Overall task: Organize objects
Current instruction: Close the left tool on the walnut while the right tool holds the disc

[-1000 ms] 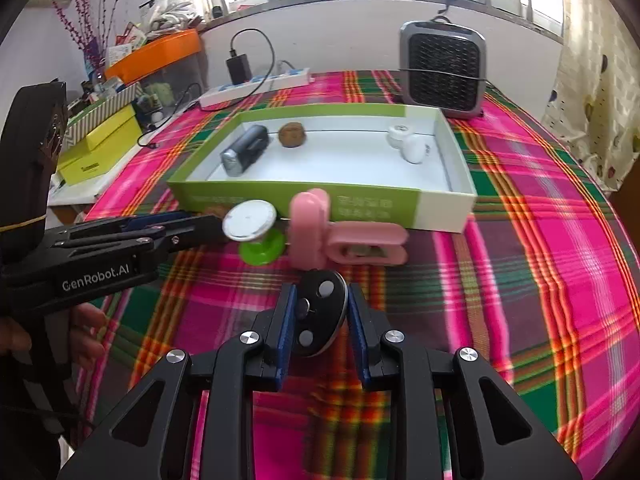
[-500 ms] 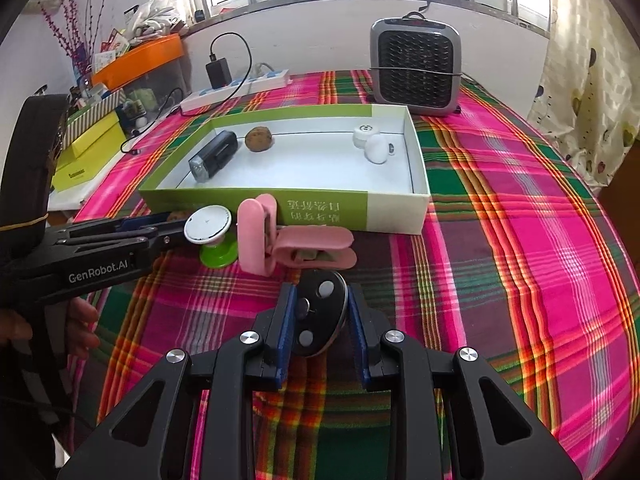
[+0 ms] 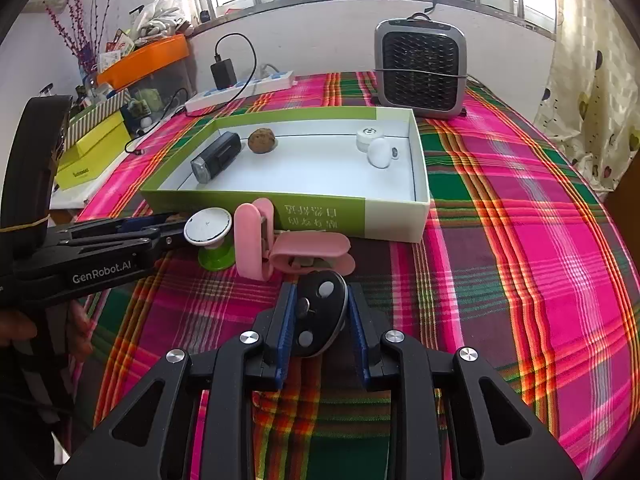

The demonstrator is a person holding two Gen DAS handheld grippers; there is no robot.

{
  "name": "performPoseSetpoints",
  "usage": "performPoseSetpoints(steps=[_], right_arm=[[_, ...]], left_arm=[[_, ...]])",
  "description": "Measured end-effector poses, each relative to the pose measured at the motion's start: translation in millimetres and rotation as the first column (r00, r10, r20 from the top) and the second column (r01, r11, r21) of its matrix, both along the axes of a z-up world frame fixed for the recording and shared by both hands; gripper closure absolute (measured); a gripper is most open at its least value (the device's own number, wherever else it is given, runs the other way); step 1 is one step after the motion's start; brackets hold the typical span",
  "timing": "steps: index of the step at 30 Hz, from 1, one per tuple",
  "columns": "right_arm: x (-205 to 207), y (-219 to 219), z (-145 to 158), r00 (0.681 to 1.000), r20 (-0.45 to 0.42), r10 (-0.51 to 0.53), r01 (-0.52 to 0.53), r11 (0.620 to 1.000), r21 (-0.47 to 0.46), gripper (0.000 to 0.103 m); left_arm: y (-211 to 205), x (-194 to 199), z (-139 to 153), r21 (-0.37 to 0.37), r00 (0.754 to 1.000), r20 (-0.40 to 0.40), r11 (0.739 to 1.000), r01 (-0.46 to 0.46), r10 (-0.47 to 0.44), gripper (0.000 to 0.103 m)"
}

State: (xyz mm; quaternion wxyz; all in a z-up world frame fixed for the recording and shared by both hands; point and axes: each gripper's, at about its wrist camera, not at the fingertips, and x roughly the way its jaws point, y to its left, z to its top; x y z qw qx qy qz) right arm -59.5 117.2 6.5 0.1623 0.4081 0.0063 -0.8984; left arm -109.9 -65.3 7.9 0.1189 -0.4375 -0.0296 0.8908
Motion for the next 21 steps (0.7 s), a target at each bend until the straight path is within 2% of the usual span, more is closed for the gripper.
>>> performPoseSetpoints(steps=[4, 21], right_arm=[[-0.2, 1.0, -0.2, 1.0, 0.001, 0.002, -0.002, 1.0, -0.006, 0.076], [-0.5, 1.2, -0.2, 1.0, 0.002, 0.003, -0.003, 1.0, -0.008, 0.076]], left_arm=[[-1.6, 0.4, -0.5, -0.008, 1.0, -0.002, 1.0, -0.012, 0.012, 0.073], [-1.8, 2.1, -1.2, -0.02, 1.0, -0.01, 1.0, -0.011, 0.011, 0.073]])
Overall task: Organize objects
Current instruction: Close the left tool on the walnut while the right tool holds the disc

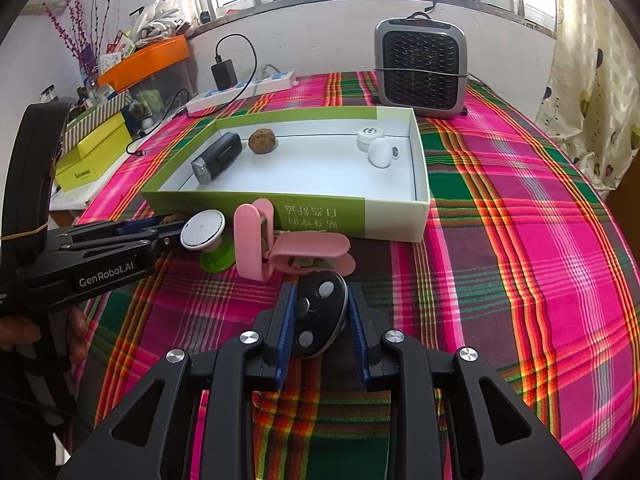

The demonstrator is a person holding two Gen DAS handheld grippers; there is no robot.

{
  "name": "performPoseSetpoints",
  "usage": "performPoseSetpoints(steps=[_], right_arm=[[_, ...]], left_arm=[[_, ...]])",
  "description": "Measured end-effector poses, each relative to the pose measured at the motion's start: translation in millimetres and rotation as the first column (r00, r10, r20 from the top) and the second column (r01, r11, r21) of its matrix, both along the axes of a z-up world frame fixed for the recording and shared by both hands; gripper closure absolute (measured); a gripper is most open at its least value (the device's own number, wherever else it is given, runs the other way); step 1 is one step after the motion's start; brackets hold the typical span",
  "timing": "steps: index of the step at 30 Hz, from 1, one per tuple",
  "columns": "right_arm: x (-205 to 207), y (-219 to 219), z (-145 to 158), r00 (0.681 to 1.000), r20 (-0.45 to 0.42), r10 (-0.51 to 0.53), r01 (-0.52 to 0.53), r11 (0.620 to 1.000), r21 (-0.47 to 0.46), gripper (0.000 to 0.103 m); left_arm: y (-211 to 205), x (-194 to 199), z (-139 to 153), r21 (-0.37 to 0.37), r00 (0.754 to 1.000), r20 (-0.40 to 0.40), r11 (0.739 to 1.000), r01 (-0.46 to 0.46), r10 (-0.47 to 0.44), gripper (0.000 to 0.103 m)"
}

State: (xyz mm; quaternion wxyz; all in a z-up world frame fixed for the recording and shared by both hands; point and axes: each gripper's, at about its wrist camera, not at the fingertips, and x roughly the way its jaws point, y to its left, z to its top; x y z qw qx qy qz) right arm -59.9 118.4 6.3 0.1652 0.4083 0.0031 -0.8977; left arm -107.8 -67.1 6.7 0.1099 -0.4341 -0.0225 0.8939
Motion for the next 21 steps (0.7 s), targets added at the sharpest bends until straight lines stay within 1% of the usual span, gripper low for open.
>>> performPoseSetpoints(steps=[17, 21], right_arm=[[0.2, 0.8, 0.5, 1.0, -0.002, 0.006, -0.006, 1.0, 0.003, 0.076], [0.3, 0.5, 2.8, 1.0, -0.012, 0.007, -0.007, 1.0, 0.004, 0.077]], left_arm=[[0.7, 4.5, 1.9, -0.02, 1.0, -0.006, 1.0, 0.003, -0.003, 0.073], [-1.0, 7.4, 6.2, -0.022, 1.0, -0.016, 1.0, -0.004, 0.003, 0.073]])
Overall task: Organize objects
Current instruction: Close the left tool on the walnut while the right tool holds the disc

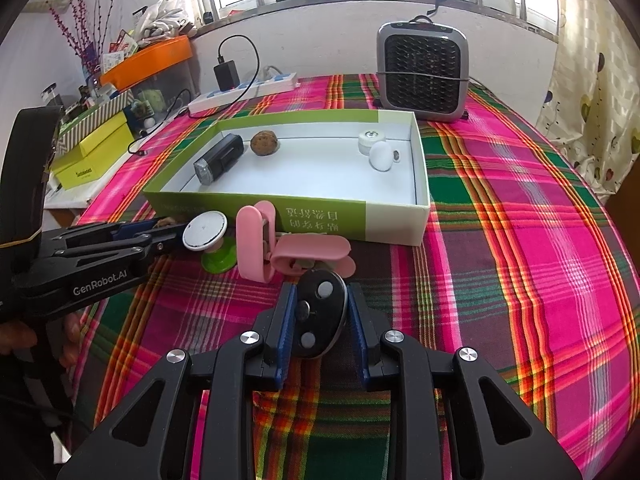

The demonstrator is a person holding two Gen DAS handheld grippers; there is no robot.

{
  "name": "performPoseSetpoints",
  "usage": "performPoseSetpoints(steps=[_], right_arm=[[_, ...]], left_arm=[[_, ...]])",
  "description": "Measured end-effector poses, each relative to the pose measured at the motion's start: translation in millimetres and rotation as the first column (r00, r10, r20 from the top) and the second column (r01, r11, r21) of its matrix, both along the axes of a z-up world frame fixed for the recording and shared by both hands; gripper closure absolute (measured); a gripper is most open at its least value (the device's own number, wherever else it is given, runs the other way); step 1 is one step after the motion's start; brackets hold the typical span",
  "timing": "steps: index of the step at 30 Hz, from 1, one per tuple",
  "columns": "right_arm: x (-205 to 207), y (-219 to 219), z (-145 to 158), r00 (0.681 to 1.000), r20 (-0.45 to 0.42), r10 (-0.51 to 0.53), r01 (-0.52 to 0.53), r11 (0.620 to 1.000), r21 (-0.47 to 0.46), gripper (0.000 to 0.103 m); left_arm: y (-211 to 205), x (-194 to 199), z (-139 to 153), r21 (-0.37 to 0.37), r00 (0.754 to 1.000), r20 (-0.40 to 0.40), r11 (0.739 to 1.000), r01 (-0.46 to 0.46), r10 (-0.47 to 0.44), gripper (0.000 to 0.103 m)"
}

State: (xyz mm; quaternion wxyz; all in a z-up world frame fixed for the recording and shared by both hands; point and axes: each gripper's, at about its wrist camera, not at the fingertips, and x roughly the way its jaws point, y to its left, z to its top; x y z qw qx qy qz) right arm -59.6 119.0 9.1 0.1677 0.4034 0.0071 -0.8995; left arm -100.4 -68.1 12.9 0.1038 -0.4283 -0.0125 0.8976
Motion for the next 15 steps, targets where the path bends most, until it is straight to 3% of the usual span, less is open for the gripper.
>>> performPoseSetpoints(steps=[15], right_arm=[[2.9, 1.3, 14.1, 0.999, -0.039, 0.008, -0.009, 1.0, -0.01, 0.077]], left_arm=[[3.1, 12.7, 22.8, 0.002, 0.998, -0.057, 1.0, 0.016, -0.015, 0.073]])
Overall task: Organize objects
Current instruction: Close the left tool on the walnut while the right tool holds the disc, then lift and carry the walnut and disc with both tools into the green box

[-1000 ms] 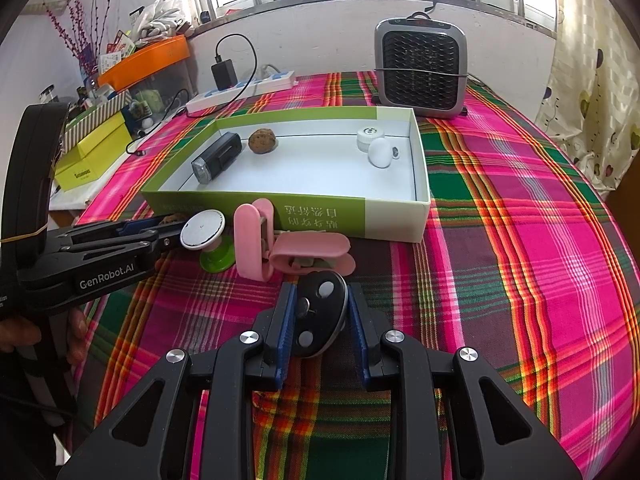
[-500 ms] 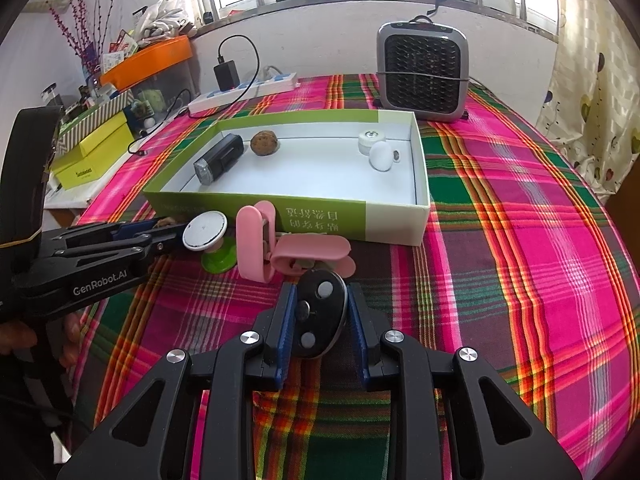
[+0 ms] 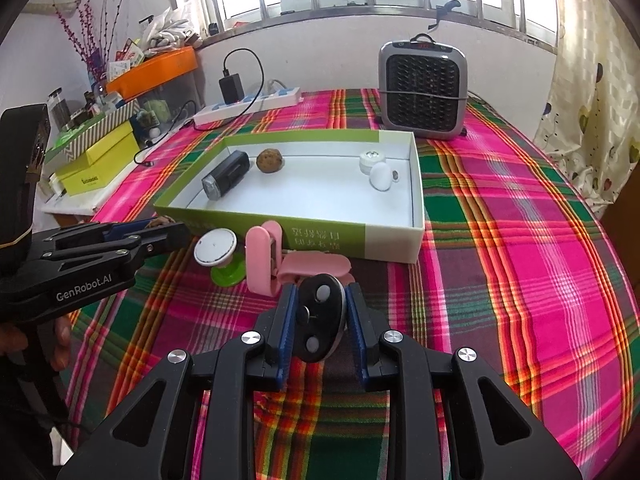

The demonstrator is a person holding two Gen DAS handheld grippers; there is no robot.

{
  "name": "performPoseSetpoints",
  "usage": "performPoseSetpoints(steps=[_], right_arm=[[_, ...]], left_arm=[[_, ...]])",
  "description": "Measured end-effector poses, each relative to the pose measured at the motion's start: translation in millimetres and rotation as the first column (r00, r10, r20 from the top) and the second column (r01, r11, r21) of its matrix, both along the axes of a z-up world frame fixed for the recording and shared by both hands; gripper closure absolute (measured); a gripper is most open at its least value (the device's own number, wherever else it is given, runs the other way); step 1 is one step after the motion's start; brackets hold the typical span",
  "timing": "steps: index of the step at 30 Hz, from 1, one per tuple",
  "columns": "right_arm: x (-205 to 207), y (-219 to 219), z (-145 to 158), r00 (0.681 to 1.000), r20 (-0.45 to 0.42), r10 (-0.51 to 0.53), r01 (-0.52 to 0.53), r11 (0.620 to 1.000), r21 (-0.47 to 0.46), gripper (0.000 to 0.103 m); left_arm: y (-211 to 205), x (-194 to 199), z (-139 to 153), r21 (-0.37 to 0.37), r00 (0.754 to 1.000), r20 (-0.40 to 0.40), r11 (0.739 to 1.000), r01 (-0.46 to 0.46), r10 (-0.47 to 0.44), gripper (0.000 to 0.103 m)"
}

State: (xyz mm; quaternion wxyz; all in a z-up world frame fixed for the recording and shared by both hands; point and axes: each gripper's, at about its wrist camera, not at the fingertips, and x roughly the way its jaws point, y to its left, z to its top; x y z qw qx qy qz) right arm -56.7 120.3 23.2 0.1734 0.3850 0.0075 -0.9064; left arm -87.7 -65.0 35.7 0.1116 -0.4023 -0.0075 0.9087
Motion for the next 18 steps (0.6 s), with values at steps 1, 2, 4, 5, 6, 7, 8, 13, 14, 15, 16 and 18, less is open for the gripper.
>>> performPoseSetpoints(steps=[1, 2, 4, 5, 6, 7, 8, 13, 14, 15, 16, 18], right_arm=[[-0.3, 0.3, 1.3, 1.0, -0.001, 0.001, -0.001, 1.0, -0.004, 0.077], [-0.8, 0.7, 2.4, 1.0, -0.002, 0.002, -0.002, 1.0, -0.007, 0.077], [-1.8, 1.4, 5.5, 1.0, -0.008, 0.001, -0.002, 1.0, -0.011, 0.077], [-2.3, 2.0, 8.4, 1.0, -0.015, 0.002, -0.002, 1.0, -0.015, 0.077], [-2.5, 2.4, 10.3, 1.0, -0.02, 0.002, -0.003, 1.0, -0.017, 0.077], [-3.2, 2.5, 12.5, 1.0, -0.025, 0.003, -0.003, 1.0, -0.02, 0.077], [-5.3, 2.7, 15.3, 1.0, -0.031, 0.003, -0.003, 1.0, -0.022, 0.077], [-16.5, 2.0, 23.7, 0.999, -0.048, 0.003, -0.004, 0.999, -0.037, 0.077], [-19.3, 1.7, 25.0, 0.999, -0.05, 0.004, -0.006, 0.999, -0.041, 0.077], [-22.2, 1.0, 26.1, 0.999, -0.05, 0.006, -0.008, 0.999, -0.043, 0.077], [-24.9, 0.1, 27.1, 0.999, -0.052, 0.006, -0.009, 0.999, -0.042, 0.077], [-30.1, -0.9, 29.0, 0.998, -0.058, 0.01, -0.012, 0.999, -0.042, 0.077]], left_arm=[[0.0, -0.1, 1.3, -0.001, 1.0, -0.003, 1.0, 0.0, 0.0, 0.073], [0.2, -0.1, 2.7, -0.001, 1.0, -0.007, 1.0, 0.001, -0.001, 0.073], [1.1, 0.7, 5.3, -0.002, 1.0, -0.015, 1.0, 0.001, -0.001, 0.073], [1.5, 0.6, 6.6, -0.001, 1.0, -0.018, 1.0, 0.002, -0.002, 0.074], [1.8, 0.1, 8.0, -0.002, 1.0, -0.021, 1.0, 0.003, -0.003, 0.073], [2.2, -0.6, 9.7, -0.004, 1.0, -0.026, 1.0, 0.005, -0.005, 0.073], [2.5, -1.6, 11.1, -0.004, 1.0, -0.029, 1.0, 0.006, -0.007, 0.073], [3.9, -8.3, 15.4, 0.003, 0.999, -0.035, 1.0, 0.009, -0.009, 0.073], [4.9, -9.4, 15.3, 0.002, 0.999, -0.037, 1.0, 0.01, -0.01, 0.073], [5.5, -11.0, 15.1, 0.002, 0.999, -0.036, 1.0, 0.01, -0.01, 0.073], [5.9, -12.9, 14.5, 0.005, 0.999, -0.033, 1.0, 0.011, -0.011, 0.073], [6.9, -16.3, 13.5, 0.01, 0.999, -0.031, 1.0, 0.013, -0.013, 0.073]])
